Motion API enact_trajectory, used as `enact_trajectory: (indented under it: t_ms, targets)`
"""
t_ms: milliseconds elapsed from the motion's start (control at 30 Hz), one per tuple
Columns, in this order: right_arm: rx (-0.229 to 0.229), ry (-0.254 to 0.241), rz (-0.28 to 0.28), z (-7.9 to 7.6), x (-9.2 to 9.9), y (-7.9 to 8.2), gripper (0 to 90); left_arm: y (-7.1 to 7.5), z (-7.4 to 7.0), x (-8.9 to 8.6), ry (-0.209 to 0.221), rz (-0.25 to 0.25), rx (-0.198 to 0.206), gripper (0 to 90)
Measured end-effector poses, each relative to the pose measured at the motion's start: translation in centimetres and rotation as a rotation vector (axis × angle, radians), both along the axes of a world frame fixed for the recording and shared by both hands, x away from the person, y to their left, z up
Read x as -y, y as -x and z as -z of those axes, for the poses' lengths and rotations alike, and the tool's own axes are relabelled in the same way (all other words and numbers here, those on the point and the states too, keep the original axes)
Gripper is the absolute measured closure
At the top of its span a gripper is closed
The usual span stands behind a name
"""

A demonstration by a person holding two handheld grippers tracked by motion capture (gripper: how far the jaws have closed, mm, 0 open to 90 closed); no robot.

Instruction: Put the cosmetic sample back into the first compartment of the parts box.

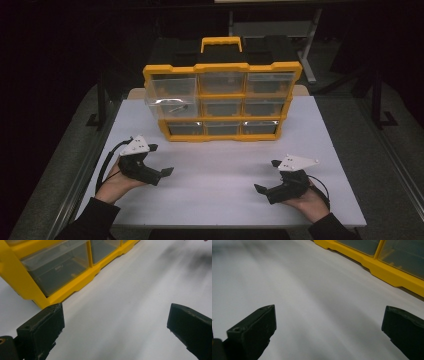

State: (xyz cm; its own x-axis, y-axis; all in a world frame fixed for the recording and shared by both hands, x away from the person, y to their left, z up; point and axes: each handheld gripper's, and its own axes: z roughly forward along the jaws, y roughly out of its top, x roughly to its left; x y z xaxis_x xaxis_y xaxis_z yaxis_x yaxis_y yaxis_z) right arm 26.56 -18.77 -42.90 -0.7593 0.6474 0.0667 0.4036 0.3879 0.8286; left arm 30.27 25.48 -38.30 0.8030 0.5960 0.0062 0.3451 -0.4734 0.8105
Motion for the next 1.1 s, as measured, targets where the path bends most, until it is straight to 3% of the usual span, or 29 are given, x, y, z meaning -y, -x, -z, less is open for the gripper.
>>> enact_trajectory:
  t_ms: [300,400,700,833,1100]
  targets:
    - [0.002,0.001,0.0,0.0,0.0,0.0,0.0,0.8,2.0,0.0,0.026,0.007,0.011,0.6]
    - [0.005,0.002,-0.001,0.0,0.0,0.0,0.0,1.2,2.9,0.0,0.056,0.008,0.012,0.6]
    - [0.004,0.004,-0.001,0.0,0.0,0.0,0.0,1.6,4.0,-0.3,0.062,0.035,0.022,0.6]
    - [0.004,0.004,-0.003,0.1,0.0,0.1,0.0,1.8,4.6,-0.6,0.033,0.039,0.029,0.6]
    - [0.001,0.006,-0.004,0.1,0.0,0.1,0.0,1.8,4.7,-0.5,0.032,0.042,0.022,0.6]
